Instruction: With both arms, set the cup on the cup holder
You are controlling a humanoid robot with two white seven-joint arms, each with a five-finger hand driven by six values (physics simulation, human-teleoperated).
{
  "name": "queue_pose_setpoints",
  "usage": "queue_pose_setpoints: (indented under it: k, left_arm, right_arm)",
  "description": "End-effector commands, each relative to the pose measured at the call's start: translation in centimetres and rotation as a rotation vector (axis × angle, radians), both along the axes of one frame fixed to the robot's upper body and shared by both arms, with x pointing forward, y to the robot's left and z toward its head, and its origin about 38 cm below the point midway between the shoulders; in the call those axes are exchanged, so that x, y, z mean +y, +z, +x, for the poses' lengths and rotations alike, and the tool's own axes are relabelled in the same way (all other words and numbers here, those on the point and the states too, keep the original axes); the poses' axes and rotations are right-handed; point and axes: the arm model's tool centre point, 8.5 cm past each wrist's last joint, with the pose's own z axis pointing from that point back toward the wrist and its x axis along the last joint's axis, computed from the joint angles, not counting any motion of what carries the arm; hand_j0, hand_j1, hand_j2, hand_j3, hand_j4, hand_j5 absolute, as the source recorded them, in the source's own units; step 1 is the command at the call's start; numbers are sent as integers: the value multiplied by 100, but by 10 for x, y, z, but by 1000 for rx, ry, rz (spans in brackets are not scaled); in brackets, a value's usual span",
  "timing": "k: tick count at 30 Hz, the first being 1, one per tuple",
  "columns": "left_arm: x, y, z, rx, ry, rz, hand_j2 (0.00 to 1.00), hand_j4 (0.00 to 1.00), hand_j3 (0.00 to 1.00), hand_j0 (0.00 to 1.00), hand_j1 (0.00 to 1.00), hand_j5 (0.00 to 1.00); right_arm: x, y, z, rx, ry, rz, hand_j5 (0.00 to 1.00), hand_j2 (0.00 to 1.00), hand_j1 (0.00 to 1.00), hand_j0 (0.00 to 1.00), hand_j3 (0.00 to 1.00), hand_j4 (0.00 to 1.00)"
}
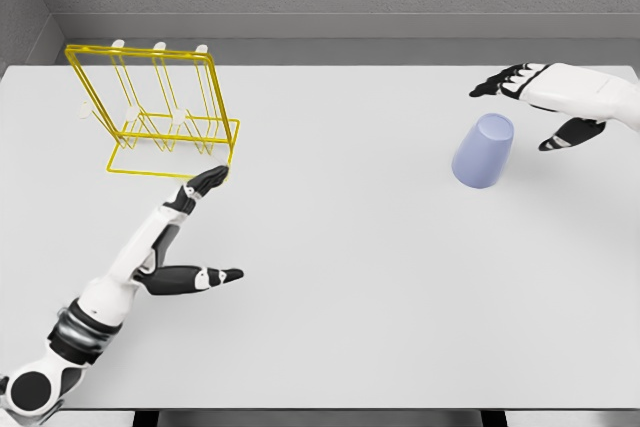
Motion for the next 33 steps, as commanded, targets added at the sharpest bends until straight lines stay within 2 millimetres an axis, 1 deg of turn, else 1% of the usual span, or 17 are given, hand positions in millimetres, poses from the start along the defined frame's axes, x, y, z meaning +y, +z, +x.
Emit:
queue_pose_setpoints:
  k: [1, 5, 6, 9, 11, 12, 14, 18, 19, 20, 21, 25, 27, 28, 30, 31, 33]
  left_arm:
    - [-1, -3, -2, 23, -5, -14, 100, 100, 100, 100, 100, 100]
    - [1, -1, 0, 35, 3, -38, 100, 100, 100, 100, 100, 100]
    - [1, -2, 0, 43, 6, -49, 100, 100, 100, 100, 100, 100]
    - [4, -5, -2, 75, 14, -73, 100, 100, 100, 100, 100, 100]
    - [19, -3, -2, 95, 23, -50, 100, 100, 100, 100, 100, 100]
    - [23, -2, -2, 99, 24, -41, 100, 100, 100, 100, 100, 100]
    - [33, -2, -3, 121, 20, -15, 100, 100, 100, 100, 100, 100]
    - [31, -1, -3, 118, 9, -6, 100, 100, 100, 100, 100, 100]
    - [26, -2, -2, 128, -19, 22, 100, 100, 100, 100, 100, 100]
    - [19, -6, 0, 163, -90, 85, 100, 100, 100, 100, 100, 100]
    - [16, -4, 5, 172, -120, 116, 100, 100, 100, 100, 100, 100]
    - [10, -5, 4, 142, -136, 156, 100, 100, 100, 100, 100, 100]
    - [8, -6, 4, 136, -134, 157, 100, 100, 100, 100, 100, 100]
    - [11, -2, 7, 120, -118, 157, 100, 100, 100, 100, 100, 100]
    - [3, -1, 9, 98, -115, 146, 100, 100, 100, 100, 100, 100]
    - [4, 0, 10, 96, -114, 146, 100, 100, 100, 100, 100, 100]
    - [6, 1, 11, 95, -110, 148, 100, 100, 100, 100, 100, 100]
  right_arm:
    - [4, -1, 0, 5, 6, 7, 100, 100, 100, 100, 100, 100]
    - [23, -8, 6, 7, 33, 52, 100, 100, 100, 100, 100, 100]
    - [29, -15, 5, 22, 46, 52, 100, 100, 100, 100, 100, 100]
    - [23, -19, 3, 48, 42, 15, 100, 100, 100, 100, 100, 100]
    - [21, -15, 4, 49, 39, 3, 100, 100, 100, 100, 100, 100]
    - [21, -14, 4, 46, 39, 3, 100, 100, 100, 100, 100, 100]
    - [21, -18, 3, 60, 41, -8, 100, 100, 100, 100, 100, 100]
    - [22, -23, 4, 96, 46, -38, 100, 100, 100, 100, 100, 100]
    - [18, -25, 5, 102, 33, -38, 100, 100, 100, 100, 100, 100]
    - [17, -25, 5, 107, 33, -44, 100, 100, 100, 100, 100, 100]
    - [16, -28, 4, 135, 35, -74, 100, 100, 100, 100, 100, 100]
    - [10, -25, 8, 149, 20, -96, 100, 100, 100, 100, 100, 100]
    - [14, -21, 14, 137, 17, -76, 100, 100, 100, 100, 100, 100]
    - [14, -20, 14, 135, 17, -72, 100, 100, 100, 100, 100, 100]
    - [20, -18, 18, 126, 23, -58, 100, 100, 100, 100, 100, 100]
    - [24, -21, 22, 132, 22, -47, 100, 100, 100, 100, 100, 100]
    - [24, -23, 24, 140, 18, -50, 100, 100, 100, 100, 100, 100]
